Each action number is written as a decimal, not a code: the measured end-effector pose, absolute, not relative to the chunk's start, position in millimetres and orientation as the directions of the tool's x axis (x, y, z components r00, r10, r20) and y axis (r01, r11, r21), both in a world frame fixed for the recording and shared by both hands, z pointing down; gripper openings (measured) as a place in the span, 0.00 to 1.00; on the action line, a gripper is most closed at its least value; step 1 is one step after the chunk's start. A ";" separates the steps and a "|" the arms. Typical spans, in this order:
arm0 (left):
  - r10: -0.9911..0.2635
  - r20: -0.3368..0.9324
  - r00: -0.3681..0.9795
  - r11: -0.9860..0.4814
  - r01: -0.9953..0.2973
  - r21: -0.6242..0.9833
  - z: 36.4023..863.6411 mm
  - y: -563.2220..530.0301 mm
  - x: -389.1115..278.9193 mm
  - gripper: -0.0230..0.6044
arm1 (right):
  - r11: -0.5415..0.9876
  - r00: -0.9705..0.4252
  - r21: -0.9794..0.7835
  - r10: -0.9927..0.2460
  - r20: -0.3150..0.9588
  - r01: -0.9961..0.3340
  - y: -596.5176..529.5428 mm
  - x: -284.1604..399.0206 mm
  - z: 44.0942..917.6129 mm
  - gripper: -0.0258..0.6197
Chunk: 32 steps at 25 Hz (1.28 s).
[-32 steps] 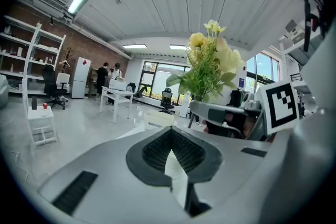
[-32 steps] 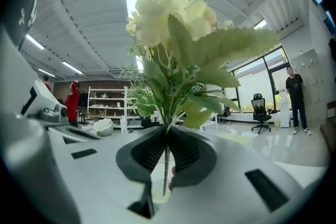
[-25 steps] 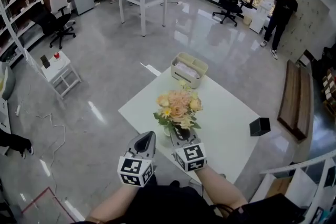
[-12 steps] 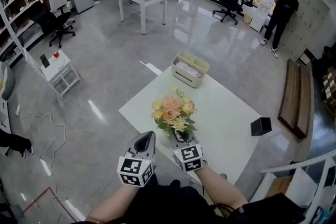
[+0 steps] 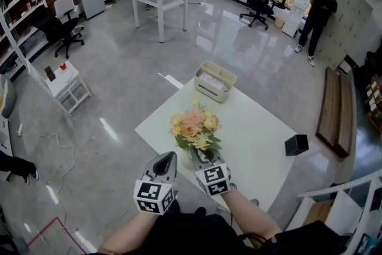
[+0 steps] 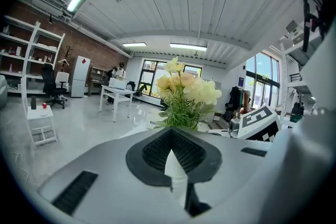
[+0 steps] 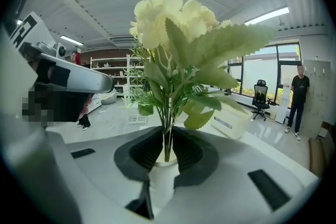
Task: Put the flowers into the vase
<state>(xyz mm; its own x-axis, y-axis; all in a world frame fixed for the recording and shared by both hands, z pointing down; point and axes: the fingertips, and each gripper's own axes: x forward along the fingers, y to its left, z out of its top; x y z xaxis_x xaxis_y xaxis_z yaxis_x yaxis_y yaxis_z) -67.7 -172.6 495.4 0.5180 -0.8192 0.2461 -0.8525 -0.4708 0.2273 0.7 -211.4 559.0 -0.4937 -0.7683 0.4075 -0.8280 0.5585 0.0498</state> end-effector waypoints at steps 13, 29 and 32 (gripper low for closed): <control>-0.817 0.248 0.520 -0.473 -0.851 0.228 493.6 -175.0 -72.3 0.04 | 0.611 -0.449 0.085 -0.661 0.601 -0.787 -210.4 -1.9 559.9 0.18; -0.812 0.235 0.535 -0.490 -0.842 0.224 490.1 -179.0 -58.7 0.04 | 0.661 -0.453 0.097 -0.606 0.654 -0.744 -196.3 14.4 551.5 0.20; -0.806 0.231 0.545 -0.502 -0.836 0.221 489.0 -179.3 -53.2 0.04 | 0.656 -0.475 0.054 -0.599 0.645 -0.753 -186.2 22.5 544.0 0.20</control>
<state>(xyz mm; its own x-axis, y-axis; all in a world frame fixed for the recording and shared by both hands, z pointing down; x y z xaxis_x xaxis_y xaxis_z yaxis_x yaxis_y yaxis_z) -53.2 -179.3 489.0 0.5450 -0.8059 0.2312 -0.8361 -0.5021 0.2210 22.5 -186.2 544.0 -0.4753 -0.5989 0.6445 -0.7530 0.6558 0.0541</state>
